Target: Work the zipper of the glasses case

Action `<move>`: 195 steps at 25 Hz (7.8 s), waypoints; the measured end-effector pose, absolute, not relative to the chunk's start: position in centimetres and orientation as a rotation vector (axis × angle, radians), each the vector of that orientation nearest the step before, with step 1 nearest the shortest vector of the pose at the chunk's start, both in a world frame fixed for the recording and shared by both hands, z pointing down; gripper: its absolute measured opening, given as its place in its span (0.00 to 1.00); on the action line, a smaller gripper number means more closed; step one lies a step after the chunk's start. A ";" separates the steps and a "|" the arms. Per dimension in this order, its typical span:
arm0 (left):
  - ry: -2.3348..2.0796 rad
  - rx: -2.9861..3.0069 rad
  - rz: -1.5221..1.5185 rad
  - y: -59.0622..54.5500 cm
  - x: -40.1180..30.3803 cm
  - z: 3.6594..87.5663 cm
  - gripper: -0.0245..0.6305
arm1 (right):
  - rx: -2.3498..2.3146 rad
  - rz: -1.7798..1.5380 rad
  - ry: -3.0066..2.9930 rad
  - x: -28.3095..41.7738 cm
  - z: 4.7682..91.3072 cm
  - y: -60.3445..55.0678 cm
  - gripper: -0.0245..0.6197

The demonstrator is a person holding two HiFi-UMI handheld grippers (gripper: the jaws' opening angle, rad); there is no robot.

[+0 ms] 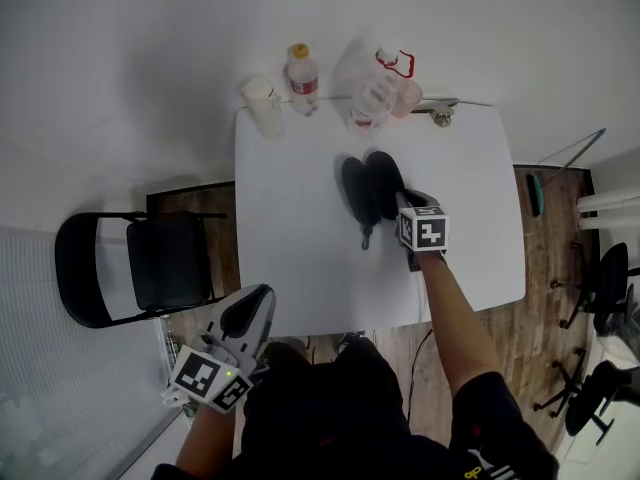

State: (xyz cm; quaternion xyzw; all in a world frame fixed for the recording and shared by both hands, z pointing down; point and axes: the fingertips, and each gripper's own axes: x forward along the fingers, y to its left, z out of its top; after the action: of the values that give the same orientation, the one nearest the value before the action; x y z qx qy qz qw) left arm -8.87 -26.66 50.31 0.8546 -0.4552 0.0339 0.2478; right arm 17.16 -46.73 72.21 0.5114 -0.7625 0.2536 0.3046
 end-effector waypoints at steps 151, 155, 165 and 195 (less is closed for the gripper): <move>-0.418 2.170 -1.021 -26.1 -2.1 25.9 0.43 | 1.290 -0.125 -2.911 0.2 34.4 -18.0 0.10; -0.439 2.172 -1.017 -26.5 -2.0 26.4 0.43 | 1.282 -0.128 -2.896 0.8 34.5 -18.4 0.07; -0.453 2.206 -0.975 -26.5 -2.7 27.0 0.43 | 1.294 -0.214 -2.797 3.2 34.2 -19.3 0.06; -0.068 2.628 -0.017 -21.2 3.4 34.2 0.43 | 0.884 -0.746 -2.434 3.5 36.8 -20.0 0.07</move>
State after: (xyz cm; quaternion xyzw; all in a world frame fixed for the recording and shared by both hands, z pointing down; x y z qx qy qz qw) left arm 3.39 -21.15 34.25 0.9670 -0.0250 -0.0062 0.2533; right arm 3.46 -19.99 36.81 0.3199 -0.8808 -0.2700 0.2213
